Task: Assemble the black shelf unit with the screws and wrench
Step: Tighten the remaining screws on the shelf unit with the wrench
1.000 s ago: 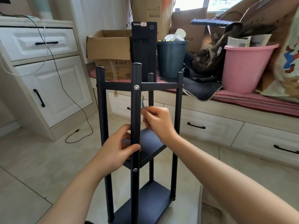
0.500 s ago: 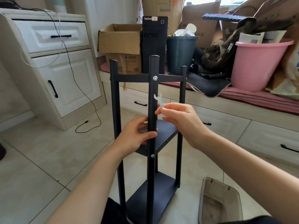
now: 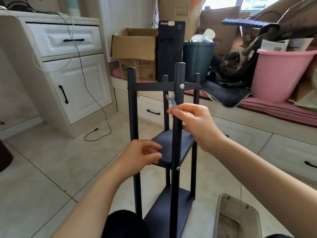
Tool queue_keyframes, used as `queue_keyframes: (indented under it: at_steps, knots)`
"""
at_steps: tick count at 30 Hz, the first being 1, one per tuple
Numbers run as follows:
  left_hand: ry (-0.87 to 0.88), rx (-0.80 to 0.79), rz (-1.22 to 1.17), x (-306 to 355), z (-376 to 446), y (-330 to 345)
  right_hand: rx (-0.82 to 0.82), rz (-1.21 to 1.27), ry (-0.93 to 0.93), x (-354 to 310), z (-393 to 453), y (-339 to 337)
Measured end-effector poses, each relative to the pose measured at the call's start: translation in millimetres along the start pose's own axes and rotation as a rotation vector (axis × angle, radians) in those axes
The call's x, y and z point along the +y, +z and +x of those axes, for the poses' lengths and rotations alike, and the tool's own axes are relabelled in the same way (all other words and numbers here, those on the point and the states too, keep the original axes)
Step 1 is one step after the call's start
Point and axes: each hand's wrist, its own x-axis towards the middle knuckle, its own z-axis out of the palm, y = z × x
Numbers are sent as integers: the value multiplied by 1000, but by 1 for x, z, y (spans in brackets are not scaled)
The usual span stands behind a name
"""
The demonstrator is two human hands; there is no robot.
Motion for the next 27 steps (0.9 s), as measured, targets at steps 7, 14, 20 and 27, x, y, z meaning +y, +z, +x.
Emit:
queue_keyframes:
  at_steps: [7, 14, 20, 27]
  knots:
    - [-202, 353, 107, -80, -7, -15, 52, 53, 1, 11, 16, -6]
    - [-335, -28, -227, -110, 23, 8, 160, -293, -235, 22, 28, -12]
    - [-209, -105, -177, -107, 37, 16, 223, -565, -354, 45, 25, -27]
    - [-99, -22, -161, -99, 38, 15, 332, -511, -316, 63, 51, -34]
